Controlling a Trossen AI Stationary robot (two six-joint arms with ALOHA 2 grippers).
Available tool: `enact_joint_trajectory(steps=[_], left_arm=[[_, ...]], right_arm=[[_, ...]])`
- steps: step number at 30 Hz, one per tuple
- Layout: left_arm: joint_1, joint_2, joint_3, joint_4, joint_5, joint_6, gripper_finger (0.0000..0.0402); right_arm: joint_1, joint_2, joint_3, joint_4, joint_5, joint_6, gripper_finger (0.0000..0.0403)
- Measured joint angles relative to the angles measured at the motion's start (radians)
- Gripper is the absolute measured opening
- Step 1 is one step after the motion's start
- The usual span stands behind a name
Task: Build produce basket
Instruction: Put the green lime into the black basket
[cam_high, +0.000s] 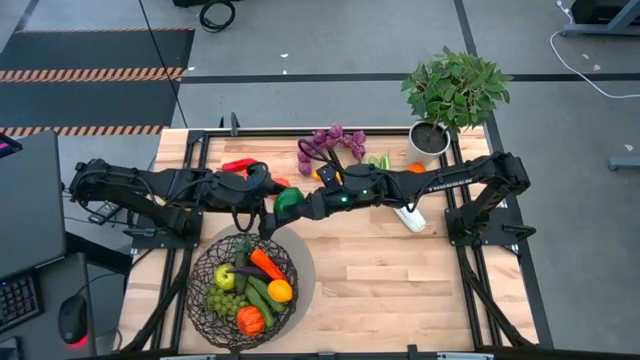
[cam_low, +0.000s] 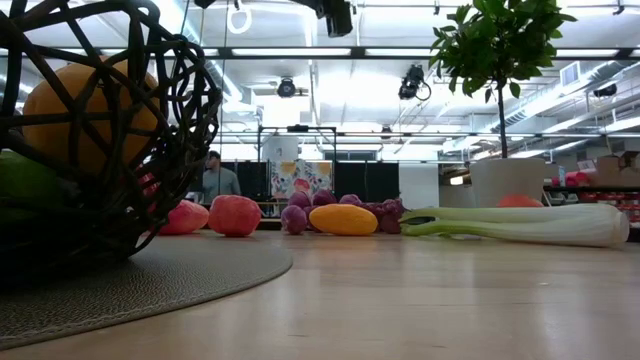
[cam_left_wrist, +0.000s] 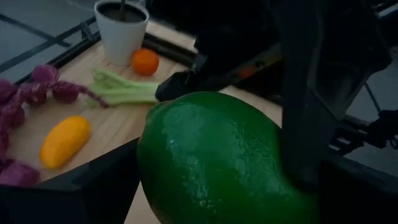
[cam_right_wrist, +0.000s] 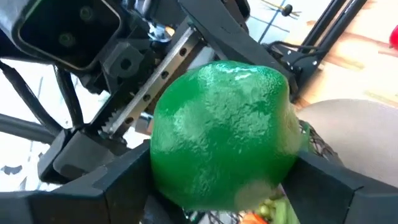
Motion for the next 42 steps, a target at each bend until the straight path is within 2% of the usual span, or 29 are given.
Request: enact_joint_trajectory(steps=[5,10,17,20,27,34,42], left_arm=[[-0.004,-0.003,0.002,-0.096,-0.007,-0.062,0.0365],[-0.022,-0.017,0.003,-0.198,-0.025,-0.112,0.0344],[-0.111,-0.032,0.001,-0.370,0.193,-0.240,0.0354],[-0.180,-0.032,0.001,-0.446,0.246,-0.300,0.0355],[-0.315,-0.032,0.001,-0.513,0.252,-0.409,0.0356],[-0.319,0.016,0.000,-0.533,0.256,-0.469,0.0357],[-0.327,0.090,0.000,-0.526,0.386,-0.483,0.0357]], right_arm=[[-0.028,0.002,-0.003,-0.024,-0.076,-0.014,0.0339],[-0.067,0.002,-0.003,-0.066,-0.255,-0.015,0.0340],[-0.104,0.002,-0.003,-0.101,-0.401,-0.017,0.0338],[-0.115,0.002,-0.003,-0.137,-0.414,-0.035,0.0337],[-0.136,0.002,-0.002,-0.167,-0.411,-0.064,0.0337],[-0.146,0.002,-0.002,-0.165,-0.411,-0.071,0.0337],[-0.146,0.002,-0.002,-0.174,-0.414,-0.094,0.0337]])
